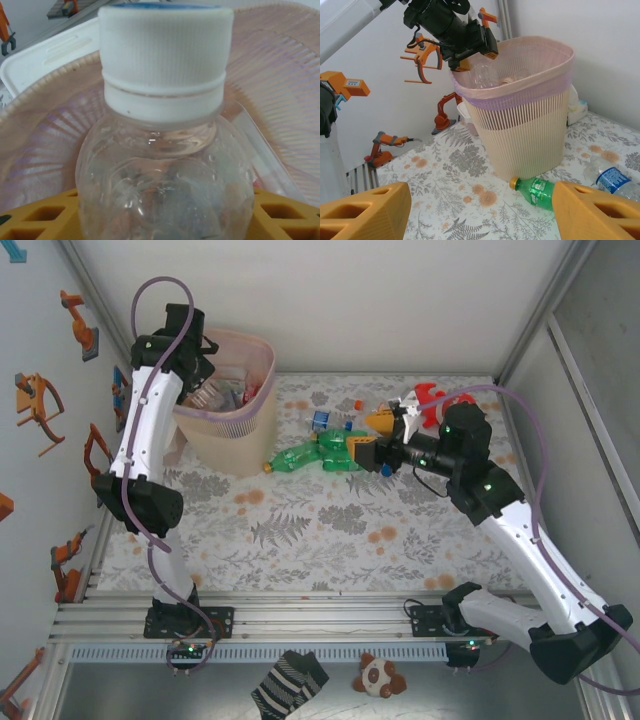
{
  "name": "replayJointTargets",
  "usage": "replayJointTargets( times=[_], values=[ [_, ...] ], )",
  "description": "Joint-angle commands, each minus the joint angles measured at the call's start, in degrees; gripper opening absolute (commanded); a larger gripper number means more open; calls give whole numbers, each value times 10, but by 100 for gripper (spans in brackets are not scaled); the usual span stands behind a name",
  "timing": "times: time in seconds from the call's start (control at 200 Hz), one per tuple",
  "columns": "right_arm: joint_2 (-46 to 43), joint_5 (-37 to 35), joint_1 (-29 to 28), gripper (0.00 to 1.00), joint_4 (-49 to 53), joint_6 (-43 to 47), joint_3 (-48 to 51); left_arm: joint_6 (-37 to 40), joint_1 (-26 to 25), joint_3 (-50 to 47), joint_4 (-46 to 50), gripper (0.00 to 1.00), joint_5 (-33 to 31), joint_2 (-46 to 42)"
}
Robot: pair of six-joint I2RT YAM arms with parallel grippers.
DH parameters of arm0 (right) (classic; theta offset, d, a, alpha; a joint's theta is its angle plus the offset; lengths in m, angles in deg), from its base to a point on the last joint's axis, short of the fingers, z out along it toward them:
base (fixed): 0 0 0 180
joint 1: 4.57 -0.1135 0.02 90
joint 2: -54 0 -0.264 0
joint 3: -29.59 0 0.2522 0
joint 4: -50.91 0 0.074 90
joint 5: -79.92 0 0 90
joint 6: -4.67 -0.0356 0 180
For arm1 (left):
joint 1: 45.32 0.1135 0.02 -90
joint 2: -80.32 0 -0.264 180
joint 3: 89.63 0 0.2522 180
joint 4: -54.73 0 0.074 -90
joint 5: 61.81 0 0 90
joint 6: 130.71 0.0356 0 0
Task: Put the plastic bottles in the bin
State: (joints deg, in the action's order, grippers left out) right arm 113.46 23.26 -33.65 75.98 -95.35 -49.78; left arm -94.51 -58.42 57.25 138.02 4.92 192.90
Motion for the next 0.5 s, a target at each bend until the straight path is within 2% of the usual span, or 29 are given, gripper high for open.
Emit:
replayJointTargets(
  times=[0.0,0.32,0.496],
  values=[
    [-1,-5,-4,73,-18,-5,3,-10,-2,18,22,66,-23,-26],
    [-2,-4,-4,73,-22,-12,4,2,-2,19,18,75,-21,-56],
    [-1,-5,-4,73,-21,-12,4,40,-1,18,-13,71,-3,-64]
  ],
)
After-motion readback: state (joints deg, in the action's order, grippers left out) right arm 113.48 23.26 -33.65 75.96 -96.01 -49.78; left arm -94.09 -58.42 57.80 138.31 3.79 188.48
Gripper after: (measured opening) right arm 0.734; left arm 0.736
